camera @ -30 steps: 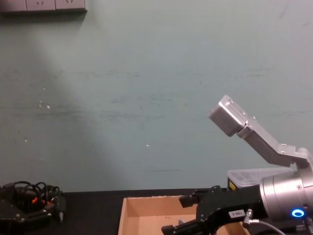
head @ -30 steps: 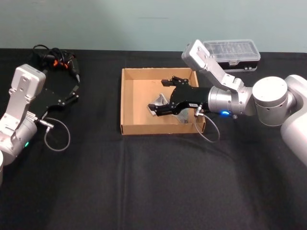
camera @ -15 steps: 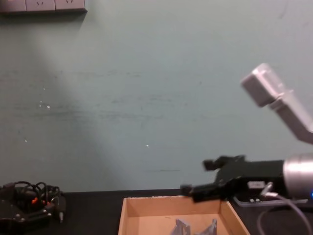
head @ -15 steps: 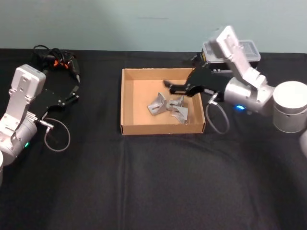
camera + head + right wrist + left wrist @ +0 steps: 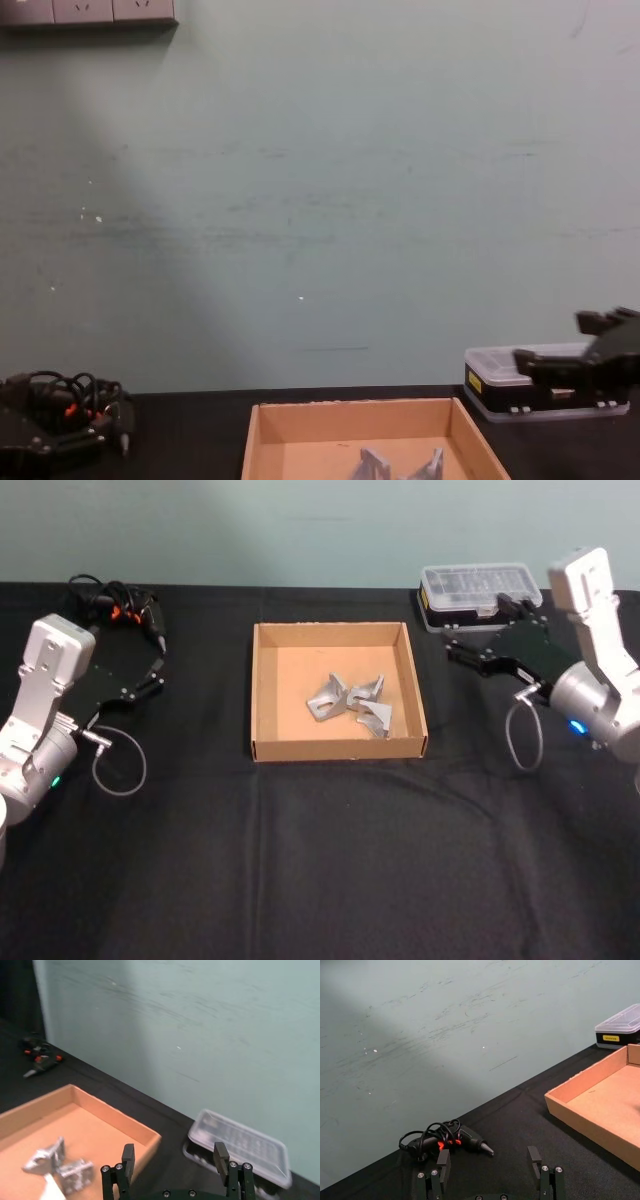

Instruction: Use one hand to pick up the angle iron from the table and place it into the box.

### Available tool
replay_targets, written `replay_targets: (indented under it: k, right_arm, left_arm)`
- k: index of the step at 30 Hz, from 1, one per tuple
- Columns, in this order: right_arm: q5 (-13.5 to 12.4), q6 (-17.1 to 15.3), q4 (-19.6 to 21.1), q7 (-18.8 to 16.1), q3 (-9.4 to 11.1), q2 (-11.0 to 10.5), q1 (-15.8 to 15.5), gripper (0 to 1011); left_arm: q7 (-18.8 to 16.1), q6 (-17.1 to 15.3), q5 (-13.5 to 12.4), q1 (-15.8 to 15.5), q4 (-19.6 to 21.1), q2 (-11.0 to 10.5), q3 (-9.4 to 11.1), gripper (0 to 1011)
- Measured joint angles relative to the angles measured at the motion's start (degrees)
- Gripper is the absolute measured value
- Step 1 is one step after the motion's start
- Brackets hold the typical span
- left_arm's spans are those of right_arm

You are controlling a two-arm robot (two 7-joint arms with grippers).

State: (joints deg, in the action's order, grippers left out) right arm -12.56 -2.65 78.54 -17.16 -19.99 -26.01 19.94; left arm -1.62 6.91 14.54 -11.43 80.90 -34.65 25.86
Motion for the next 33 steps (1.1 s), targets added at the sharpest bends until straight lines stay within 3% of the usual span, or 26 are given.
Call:
replay_targets:
  k: [8, 33]
  right_arm:
    - [0.45, -0.82, 0.16, 2.87, 2.77, 0.49, -3.31, 1004]
    - [0.40, -0.67, 0.35, 2.76, 2.53, 0.29, -3.05, 1004]
  left_arm:
    - [0.00, 0.00, 0.00, 0.00, 0.00, 0.00, 0.00, 1000]
    - [0.00, 0.00, 0.00, 0.00, 0.00, 0.00, 0.00, 1000]
